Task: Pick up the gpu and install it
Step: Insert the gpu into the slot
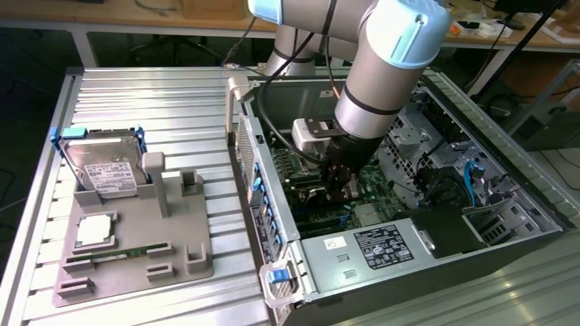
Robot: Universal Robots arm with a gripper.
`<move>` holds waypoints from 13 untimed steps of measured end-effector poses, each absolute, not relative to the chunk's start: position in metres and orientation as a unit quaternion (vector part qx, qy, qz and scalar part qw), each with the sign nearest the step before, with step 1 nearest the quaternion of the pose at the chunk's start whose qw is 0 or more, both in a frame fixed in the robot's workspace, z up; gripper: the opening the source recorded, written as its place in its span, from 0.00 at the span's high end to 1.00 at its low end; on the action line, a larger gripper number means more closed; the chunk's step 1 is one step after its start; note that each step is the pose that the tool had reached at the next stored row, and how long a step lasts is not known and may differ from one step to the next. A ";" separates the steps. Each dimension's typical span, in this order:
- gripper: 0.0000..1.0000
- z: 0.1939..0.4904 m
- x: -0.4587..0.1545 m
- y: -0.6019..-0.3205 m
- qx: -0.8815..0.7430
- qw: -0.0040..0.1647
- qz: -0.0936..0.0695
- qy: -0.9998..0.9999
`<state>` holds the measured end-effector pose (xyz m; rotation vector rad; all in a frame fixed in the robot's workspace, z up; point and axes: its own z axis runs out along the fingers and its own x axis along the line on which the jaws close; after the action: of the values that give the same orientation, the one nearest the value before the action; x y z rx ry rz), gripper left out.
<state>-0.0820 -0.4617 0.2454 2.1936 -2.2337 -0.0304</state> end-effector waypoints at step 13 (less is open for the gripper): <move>0.43 0.283 -0.083 -0.462 0.701 0.005 -0.010 -0.713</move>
<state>-0.0827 -0.4617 0.2825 2.1939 -2.2339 -0.0306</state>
